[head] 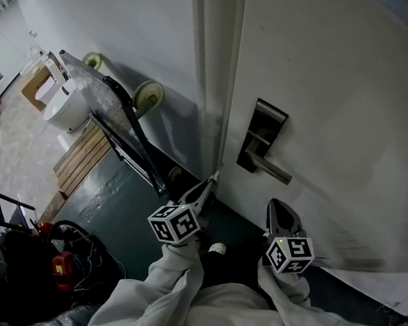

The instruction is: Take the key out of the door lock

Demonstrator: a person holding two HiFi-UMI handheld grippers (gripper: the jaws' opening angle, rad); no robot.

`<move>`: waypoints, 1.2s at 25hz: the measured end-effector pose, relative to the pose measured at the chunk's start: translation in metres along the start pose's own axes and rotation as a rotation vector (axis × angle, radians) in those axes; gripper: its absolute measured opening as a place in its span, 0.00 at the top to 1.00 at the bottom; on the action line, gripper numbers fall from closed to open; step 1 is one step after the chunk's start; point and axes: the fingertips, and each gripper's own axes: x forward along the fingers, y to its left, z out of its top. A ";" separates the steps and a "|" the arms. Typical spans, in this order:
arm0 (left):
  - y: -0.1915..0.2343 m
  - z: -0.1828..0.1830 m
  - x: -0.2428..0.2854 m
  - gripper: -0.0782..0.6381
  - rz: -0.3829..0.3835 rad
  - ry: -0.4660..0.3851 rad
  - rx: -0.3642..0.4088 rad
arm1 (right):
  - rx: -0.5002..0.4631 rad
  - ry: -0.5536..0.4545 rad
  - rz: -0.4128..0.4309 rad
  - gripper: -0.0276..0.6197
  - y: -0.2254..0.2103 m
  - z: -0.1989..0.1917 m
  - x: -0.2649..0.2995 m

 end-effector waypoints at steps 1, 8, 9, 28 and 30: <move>0.000 0.001 -0.003 0.85 0.008 0.007 0.046 | 0.001 -0.001 0.003 0.88 0.001 0.001 0.001; -0.005 0.003 -0.018 0.85 0.011 0.033 0.286 | 0.001 -0.003 0.029 0.88 0.008 0.001 0.006; -0.005 0.003 -0.020 0.85 0.012 0.034 0.322 | -0.002 -0.003 0.032 0.88 0.009 0.000 0.007; -0.027 -0.014 -0.005 0.85 -0.036 0.077 0.628 | -0.042 -0.028 0.045 0.88 -0.003 0.010 0.009; -0.031 -0.016 -0.002 0.85 -0.051 0.080 0.625 | -0.036 -0.027 0.037 0.88 -0.005 0.011 0.009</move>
